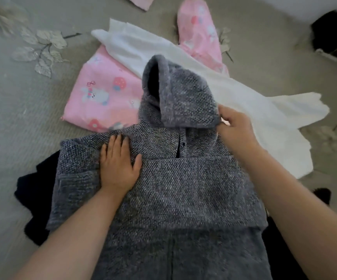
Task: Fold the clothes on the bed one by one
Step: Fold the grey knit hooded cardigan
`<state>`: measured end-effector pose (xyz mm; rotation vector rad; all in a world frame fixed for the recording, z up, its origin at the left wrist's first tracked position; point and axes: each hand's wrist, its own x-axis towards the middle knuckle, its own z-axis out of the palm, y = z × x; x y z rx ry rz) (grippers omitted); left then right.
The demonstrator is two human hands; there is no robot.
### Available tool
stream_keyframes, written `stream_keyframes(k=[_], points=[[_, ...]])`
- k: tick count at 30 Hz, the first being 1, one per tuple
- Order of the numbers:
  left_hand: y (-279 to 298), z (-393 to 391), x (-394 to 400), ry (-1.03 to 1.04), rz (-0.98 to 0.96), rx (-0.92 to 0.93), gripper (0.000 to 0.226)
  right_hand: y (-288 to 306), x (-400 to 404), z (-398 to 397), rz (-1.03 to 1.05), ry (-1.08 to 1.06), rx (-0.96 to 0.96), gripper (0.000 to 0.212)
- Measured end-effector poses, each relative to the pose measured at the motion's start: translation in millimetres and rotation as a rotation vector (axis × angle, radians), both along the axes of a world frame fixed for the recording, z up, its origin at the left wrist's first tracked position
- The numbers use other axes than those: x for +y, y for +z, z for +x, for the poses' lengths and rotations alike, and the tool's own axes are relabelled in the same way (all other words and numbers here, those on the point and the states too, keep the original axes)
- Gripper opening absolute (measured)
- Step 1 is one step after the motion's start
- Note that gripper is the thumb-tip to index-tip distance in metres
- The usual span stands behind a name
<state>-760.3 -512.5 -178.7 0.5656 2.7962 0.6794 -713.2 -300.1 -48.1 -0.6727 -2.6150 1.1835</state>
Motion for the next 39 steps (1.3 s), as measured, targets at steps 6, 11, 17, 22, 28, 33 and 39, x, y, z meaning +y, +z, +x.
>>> stream_keyframes(k=[6,11,17,22,28,33,39], points=[[73.7,47.8,-27.8,0.765,0.946,-0.331,0.034,33.5,-30.2,122.0,0.485,0.575,0.078,0.023],[107.5,126.6,-57.5,0.601,0.706,-0.437,0.022,-1.8,-55.8,221.4,0.670,0.611,-0.038,0.023],[82.6,178.0,-31.6,0.766,0.355,-0.942,0.047,-57.8,-100.7,274.9,0.217,-0.044,-0.316,0.022],[82.0,180.0,-22.9,0.875,0.637,-0.991,0.015,-52.5,-116.9,232.3,-0.809,-0.759,-0.409,0.033],[102.5,179.0,-31.7,0.775,1.151,-1.098,0.049,-29.6,-109.4,227.3,-1.409,-0.871,0.308,0.036],[66.2,202.4,-44.6,0.796,0.981,-1.196,0.036,-60.5,-110.6,240.3,-1.312,-0.793,0.149,0.038],[26.2,236.7,-76.1,0.355,0.213,-0.573,0.027,-92.1,-118.3,276.3,0.002,-0.334,-0.488,0.037]])
